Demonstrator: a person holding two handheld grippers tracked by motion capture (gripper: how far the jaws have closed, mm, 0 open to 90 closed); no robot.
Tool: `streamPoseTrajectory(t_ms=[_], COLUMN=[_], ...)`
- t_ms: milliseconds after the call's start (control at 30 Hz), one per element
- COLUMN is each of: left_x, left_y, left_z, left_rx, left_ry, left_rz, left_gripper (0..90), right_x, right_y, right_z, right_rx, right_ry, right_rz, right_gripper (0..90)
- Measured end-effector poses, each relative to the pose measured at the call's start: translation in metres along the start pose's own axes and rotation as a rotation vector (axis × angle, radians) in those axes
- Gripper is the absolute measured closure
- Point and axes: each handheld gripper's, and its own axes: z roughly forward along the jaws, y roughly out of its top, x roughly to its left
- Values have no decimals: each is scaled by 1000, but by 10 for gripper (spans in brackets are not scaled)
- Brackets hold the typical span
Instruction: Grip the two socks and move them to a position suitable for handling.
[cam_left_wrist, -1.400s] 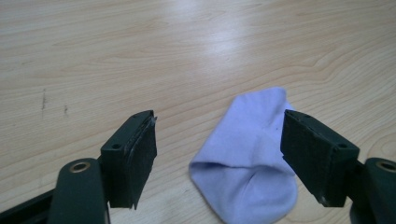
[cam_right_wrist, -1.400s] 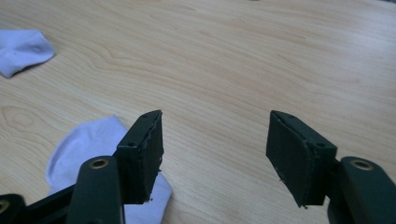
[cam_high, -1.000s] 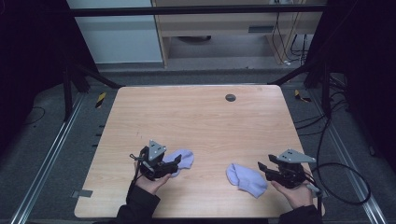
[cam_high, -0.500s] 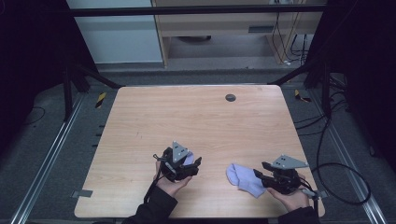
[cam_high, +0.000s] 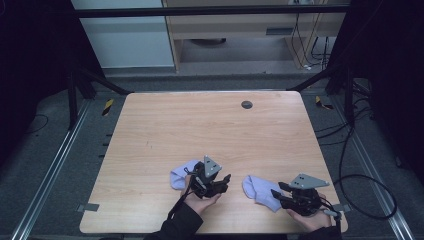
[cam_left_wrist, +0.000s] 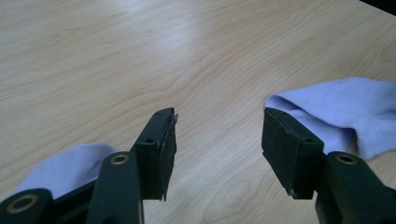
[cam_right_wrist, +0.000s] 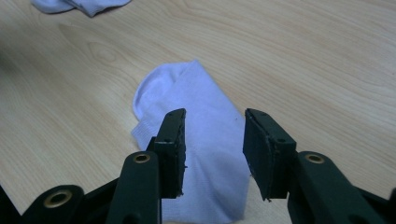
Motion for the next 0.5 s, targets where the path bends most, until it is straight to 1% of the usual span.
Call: streamPoseTrajectory(t_ms=[33, 100, 200, 233, 300, 400, 433, 500], left_x=[0, -5, -9, -14, -17, -20, -21, -22], left_y=[0, 0, 0, 0, 0, -1, -1, -1], left_z=[0, 5, 8, 11, 14, 17, 20, 22], left_rx=[0, 16, 20, 27, 35, 35, 41, 46], left_ry=[0, -6, -16, -18, -24, -24, -25, -28], left_rz=[0, 3, 3, 13, 20, 19, 15, 14], left_gripper=[455, 468, 504, 507, 515, 519, 520, 522], right_x=[0, 2, 4, 4, 5, 6, 6, 6], right_y=[0, -2, -4, -5, -7, -9, -10, -11], right_z=[0, 1, 2, 3, 3, 4, 5, 5], right_rx=[0, 5, 14, 13, 14, 21, 31, 31], right_ry=[0, 7, 9, 9, 14, 20, 26, 30], right_rz=[0, 1, -12, -14, -17, -23, -27, -32], right_gripper=[593, 600, 609, 607, 609, 614, 622, 625])
